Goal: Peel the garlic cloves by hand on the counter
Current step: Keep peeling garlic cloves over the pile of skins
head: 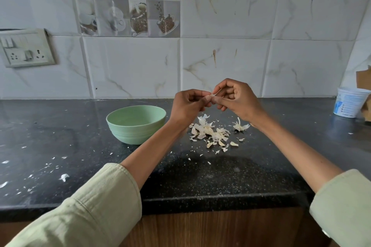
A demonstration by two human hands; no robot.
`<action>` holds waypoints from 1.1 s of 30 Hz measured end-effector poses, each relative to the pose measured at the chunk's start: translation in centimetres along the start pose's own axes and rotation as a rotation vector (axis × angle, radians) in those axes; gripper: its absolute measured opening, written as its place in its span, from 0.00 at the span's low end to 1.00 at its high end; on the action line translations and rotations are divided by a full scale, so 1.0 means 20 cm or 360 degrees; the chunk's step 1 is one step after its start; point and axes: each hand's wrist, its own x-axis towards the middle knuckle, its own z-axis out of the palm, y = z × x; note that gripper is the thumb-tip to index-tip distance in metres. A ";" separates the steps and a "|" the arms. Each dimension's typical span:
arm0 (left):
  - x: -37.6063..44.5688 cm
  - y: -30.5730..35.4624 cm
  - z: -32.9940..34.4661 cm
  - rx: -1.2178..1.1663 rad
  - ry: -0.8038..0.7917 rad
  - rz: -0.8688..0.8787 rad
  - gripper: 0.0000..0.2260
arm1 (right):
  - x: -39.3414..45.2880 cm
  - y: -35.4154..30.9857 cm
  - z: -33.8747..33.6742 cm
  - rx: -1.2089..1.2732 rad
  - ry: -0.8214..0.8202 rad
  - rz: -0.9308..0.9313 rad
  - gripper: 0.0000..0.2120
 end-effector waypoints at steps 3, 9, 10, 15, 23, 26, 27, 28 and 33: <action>0.00 0.00 0.00 -0.0027 0.0009 -0.0010 0.02 | -0.01 -0.02 0.01 -0.0157 0.0017 -0.0139 0.06; 0.00 0.00 -0.01 -0.0020 -0.0004 -0.0004 0.02 | -0.03 -0.03 0.00 -0.0224 0.0001 -0.0192 0.05; 0.00 0.00 -0.01 0.0018 0.0007 0.0012 0.02 | -0.03 -0.04 0.00 -0.0232 -0.0012 -0.0195 0.05; 0.01 -0.01 -0.01 0.0129 0.0024 0.0067 0.03 | -0.03 -0.05 0.00 -0.0215 -0.0053 -0.0212 0.05; 0.01 0.00 0.00 -0.0115 0.0005 -0.0061 0.06 | -0.02 -0.06 0.01 -0.0216 -0.0069 -0.0203 0.03; 0.01 0.00 0.01 -0.0267 0.0036 -0.0177 0.07 | -0.02 -0.06 0.02 -0.0307 -0.0053 -0.0239 0.03; 0.01 -0.01 0.02 -0.0324 0.0050 -0.0215 0.07 | -0.02 -0.07 0.02 -0.0339 -0.0055 -0.0260 0.03; 0.01 -0.01 0.02 -0.0377 0.0064 -0.0248 0.07 | -0.02 -0.07 0.03 -0.0366 -0.0062 -0.0280 0.03; 0.01 -0.02 0.02 -0.0495 0.0099 -0.0330 0.07 | -0.02 -0.06 0.03 -0.0419 -0.0076 -0.0293 0.05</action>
